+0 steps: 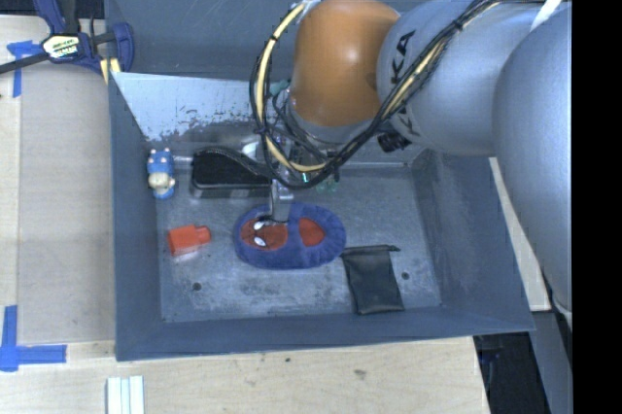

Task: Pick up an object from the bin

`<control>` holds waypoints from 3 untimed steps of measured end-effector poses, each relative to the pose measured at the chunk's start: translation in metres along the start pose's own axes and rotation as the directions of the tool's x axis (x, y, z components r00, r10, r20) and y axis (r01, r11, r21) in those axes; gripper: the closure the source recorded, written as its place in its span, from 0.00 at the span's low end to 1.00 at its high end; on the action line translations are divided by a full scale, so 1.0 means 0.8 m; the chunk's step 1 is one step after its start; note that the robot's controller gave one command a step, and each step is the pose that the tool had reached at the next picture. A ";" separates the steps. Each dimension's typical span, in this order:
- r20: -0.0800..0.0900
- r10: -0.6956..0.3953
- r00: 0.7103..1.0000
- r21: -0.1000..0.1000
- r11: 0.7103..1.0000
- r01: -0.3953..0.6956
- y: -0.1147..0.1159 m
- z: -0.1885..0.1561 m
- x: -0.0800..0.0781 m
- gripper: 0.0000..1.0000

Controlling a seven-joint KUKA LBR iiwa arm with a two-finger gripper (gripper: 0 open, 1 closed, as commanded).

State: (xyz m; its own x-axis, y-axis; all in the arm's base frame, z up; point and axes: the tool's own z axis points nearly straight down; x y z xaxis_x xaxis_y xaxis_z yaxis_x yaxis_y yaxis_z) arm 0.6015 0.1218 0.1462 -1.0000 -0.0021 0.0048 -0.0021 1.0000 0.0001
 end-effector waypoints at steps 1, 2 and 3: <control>0.015 -0.020 1.000 0.000 1.000 0.020 -0.001 0.084 -0.017 0.00; 0.033 -0.016 0.999 -0.003 1.000 0.016 -0.002 0.070 -0.024 1.00; 0.005 -0.015 1.000 0.000 1.000 0.015 0.042 -0.037 0.014 1.00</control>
Offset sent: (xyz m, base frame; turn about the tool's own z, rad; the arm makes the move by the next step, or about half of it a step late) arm 0.0102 0.0000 -0.0671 -0.0215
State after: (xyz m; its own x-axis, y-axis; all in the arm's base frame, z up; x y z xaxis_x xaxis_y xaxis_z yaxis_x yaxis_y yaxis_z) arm 0.5900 0.1554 0.1758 -0.9998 -0.0174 -0.0005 -0.0174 0.9998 0.0003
